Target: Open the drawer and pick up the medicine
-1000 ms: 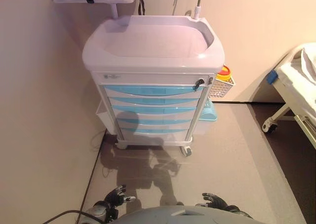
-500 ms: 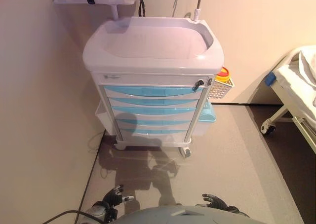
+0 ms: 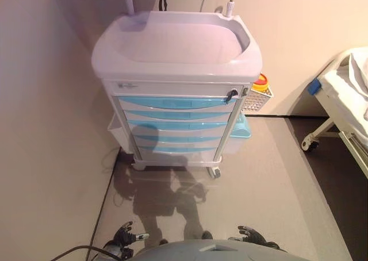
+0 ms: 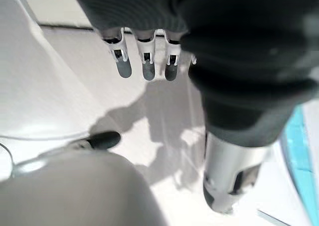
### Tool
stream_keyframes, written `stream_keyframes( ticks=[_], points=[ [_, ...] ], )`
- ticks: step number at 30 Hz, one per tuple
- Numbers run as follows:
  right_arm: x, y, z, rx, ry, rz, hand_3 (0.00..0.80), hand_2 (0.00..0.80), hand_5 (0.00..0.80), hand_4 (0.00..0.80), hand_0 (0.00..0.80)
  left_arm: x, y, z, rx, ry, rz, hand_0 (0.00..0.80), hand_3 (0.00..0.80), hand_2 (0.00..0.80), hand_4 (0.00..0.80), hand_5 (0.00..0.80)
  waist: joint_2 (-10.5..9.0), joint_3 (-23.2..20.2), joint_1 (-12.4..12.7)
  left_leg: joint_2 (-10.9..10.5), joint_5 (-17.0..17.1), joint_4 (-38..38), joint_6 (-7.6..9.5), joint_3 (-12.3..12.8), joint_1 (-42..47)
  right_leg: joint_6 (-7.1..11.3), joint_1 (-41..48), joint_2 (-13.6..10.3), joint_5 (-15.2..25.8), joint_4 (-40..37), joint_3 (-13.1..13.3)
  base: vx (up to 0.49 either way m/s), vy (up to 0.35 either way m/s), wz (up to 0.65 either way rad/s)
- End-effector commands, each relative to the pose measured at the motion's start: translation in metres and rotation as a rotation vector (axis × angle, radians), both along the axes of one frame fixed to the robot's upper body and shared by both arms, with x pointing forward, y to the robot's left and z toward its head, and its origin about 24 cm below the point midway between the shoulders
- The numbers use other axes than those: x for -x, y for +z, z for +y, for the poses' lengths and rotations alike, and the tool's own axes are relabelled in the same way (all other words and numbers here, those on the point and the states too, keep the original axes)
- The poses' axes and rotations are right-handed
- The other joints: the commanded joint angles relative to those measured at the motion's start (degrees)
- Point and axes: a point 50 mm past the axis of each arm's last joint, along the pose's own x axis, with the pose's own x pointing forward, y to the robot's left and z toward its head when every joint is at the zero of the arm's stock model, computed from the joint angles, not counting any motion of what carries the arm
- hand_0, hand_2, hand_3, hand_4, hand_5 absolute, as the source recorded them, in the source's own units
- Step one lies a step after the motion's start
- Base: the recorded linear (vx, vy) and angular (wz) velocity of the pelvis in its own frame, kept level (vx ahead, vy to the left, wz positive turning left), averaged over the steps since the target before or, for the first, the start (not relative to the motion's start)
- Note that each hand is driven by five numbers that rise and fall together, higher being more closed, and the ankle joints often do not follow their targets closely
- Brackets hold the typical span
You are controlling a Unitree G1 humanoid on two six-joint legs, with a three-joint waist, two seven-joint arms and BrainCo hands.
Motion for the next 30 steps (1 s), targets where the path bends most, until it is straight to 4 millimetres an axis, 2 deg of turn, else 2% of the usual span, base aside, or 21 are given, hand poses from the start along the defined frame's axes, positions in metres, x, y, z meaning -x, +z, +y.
stream_keyframes(
  ticks=[1, 5, 8, 10, 11, 13, 18, 21, 23, 24, 25, 26, 27, 30],
  points=[
    [-0.021, 0.004, 0.001, 0.028, 0.033, -0.051, 0.000, 0.000, 0.000, 0.000, 0.000, -0.028, 0.005, -0.001, -0.034, 0.032, -0.063, 0.000, 0.000, 0.000, 0.000, 0.000, 1.53, 4.12, -1.50, -3.20, -6.86, 1.36, 2.55, -0.26, -0.53, 3.33, 0.29, -0.22, -5.79, 6.07, 0.55, 0.027, 0.075, -0.04],
    [-0.026, 0.006, -0.005, 0.045, 0.030, -0.069, 0.000, 0.000, 0.000, 0.000, 0.000, -0.041, 0.011, 0.005, -0.040, 0.077, -0.113, 0.000, 0.000, 0.000, 0.000, 0.000, 1.85, 5.33, -2.40, -3.15, -7.36, 2.63, 2.88, 1.15, -1.73, 3.63, -1.91, -0.75, -5.68, 7.48, 1.45, -0.013, 0.079, -0.17],
    [-0.043, 0.013, -0.013, 0.063, 0.029, -0.118, 0.000, 0.000, 0.000, 0.000, 0.000, -0.076, 0.025, 0.010, -0.006, 0.171, -0.252, 0.000, 0.000, 0.000, 0.000, 0.000, 1.91, 9.01, -3.86, -3.13, -8.35, 6.60, 3.48, 3.78, -5.32, 3.86, -6.56, -1.48, -5.29, 10.40, 3.30, -0.128, 0.106, -0.31],
    [-0.049, 0.016, -0.015, 0.069, 0.027, -0.139, 0.000, 0.000, 0.000, 0.000, 0.000, -0.090, 0.032, 0.010, 0.023, 0.211, -0.318, 0.000, 0.000, 0.000, 0.000, 0.000, 1.73, 10.31, -4.24, -3.14, -8.80, 8.49, 3.65, 4.71, -6.93, 3.91, -8.00, -1.65, -5.20, 11.36, 4.08, -0.134, 0.068, -0.40],
    [-0.056, 0.019, -0.017, 0.076, 0.017, -0.166, 0.000, 0.000, 0.000, 0.000, 0.000, -0.108, 0.042, 0.010, 0.069, 0.263, -0.404, 0.000, 0.000, 0.000, 0.000, 0.000, 1.56, 11.85, -4.71, -3.16, -9.16, 10.53, 3.76, 5.61, -8.70, 3.99, -9.41, -1.72, -5.12, 12.40, 5.03, -0.117, 0.061, -0.31],
    [-0.062, 0.022, -0.019, 0.084, 0.015, -0.188, 0.000, 0.000, 0.000, 0.000, 0.000, -0.126, 0.054, 0.009, 0.125, 0.297, -0.505, 0.000, 0.000, 0.000, 0.000, 0.000, 1.22, 13.17, -5.09, -3.10, -9.81, 12.74, 3.95, 6.55, -10.42, 4.10, -10.50, -1.81, -5.07, 13.24, 6.02, -0.104, 0.043, -0.33],
    [-0.084, 0.031, -0.019, 0.084, 0.008, -0.268, 0.000, 0.000, 0.000, 0.000, 0.000, -0.191, 0.109, -0.004, 0.299, 0.299, -0.859, 0.000, 0.000, 0.000, 0.000, 0.000, 0.02, 17.77, -6.24, -2.19, -12.16, 20.80, 4.74, 8.26, -17.60, 4.18, -16.54, -2.09, -4.65, 17.24, 8.49, -0.153, 0.017, -0.26],
    [-0.092, 0.035, -0.017, 0.076, 0.003, -0.308, 0.000, 0.000, 0.000, 0.000, 0.000, -0.216, 0.141, -0.005, 0.389, 0.284, -1.015, 0.000, 0.000, 0.000, 0.000, 0.000, -0.60, 19.55, -6.93, -1.60, -13.02, 23.76, 5.10, 9.18, -20.79, 4.05, -19.64, -1.72, -4.23, 18.74, 9.54, -0.126, 0.014, -0.10],
    [-0.101, 0.039, -0.016, 0.064, -0.002, -0.341, 0.000, 0.000, 0.000, 0.000, 0.000, -0.238, 0.172, -0.001, 0.474, 0.283, -1.146, 0.000, 0.000, 0.000, 0.000, 0.000, -1.32, 20.87, -7.61, -1.20, -13.55, 25.58, 5.20, 9.80, -23.18, 3.90, -21.96, -1.18, -3.78, 19.44, 10.43, -0.121, 0.002, -0.19],
    [-0.103, 0.040, -0.015, 0.061, -0.006, -0.347, 0.000, 0.000, 0.000, 0.000, 0.000, -0.242, 0.179, 0.000, 0.493, 0.283, -1.178, 0.000, 0.000, 0.000, 0.000, 0.000, -1.47, 21.07, -7.74, -1.08, -13.71, 26.02, 5.20, 9.97, -23.74, 3.86, -22.47, -1.03, -3.71, 19.59, 10.62, -0.124, -0.002, -0.18],
    [-0.107, 0.043, -0.013, 0.053, -0.004, -0.367, 0.000, 0.000, 0.000, 0.000, 0.000, -0.256, 0.206, 0.005, 0.555, 0.286, -1.280, 0.000, 0.000, 0.000, 0.000, 0.000, -2.26, 21.90, -8.48, -0.54, -14.15, 27.27, 5.13, 10.54, -25.34, 3.75, -23.98, -0.62, -3.42, 19.86, 11.12, -0.091, -0.002, -0.16],
    [-0.109, 0.043, -0.012, 0.049, -0.006, -0.374, 0.000, 0.000, 0.000, 0.000, 0.000, -0.262, 0.218, 0.007, 0.602, 0.287, -1.331, 0.000, 0.000, 0.000, 0.000, 0.000, -2.58, 22.20, -8.74, -0.30, -14.44, 27.89, 5.08, 10.72, -26.03, 3.70, -24.53, -0.45, -3.30, 19.91, 11.21, -0.004, 0.031, -0.15],
    [-0.109, 0.044, -0.012, 0.042, -0.012, -0.379, 0.000, 0.000, 0.000, 0.000, 0.000, -0.268, 0.233, 0.009, 0.662, 0.294, -1.389, 0.000, 0.000, 0.000, 0.000, 0.000, -2.48, 22.54, -8.86, -0.04, -16.54, 28.76, 4.91, 9.95, -26.20, 3.90, -24.64, -0.01, -4.68, 20.42, 11.14, 0.044, 0.018, -0.11],
    [-0.109, 0.044, -0.011, 0.028, -0.018, -0.386, 0.000, 0.000, 0.000, 0.000, 0.000, -0.279, 0.267, 0.012, 0.800, 0.264, -1.537, 0.000, 0.000, 0.000, 0.000, 0.000, -3.70, 23.16, -9.25, 0.33, -17.22, 29.91, 4.78, 10.09, -27.79, 3.78, -25.73, 0.39, -4.11, 20.01, 11.17, 0.000, -0.019, -0.14]
  ],
)
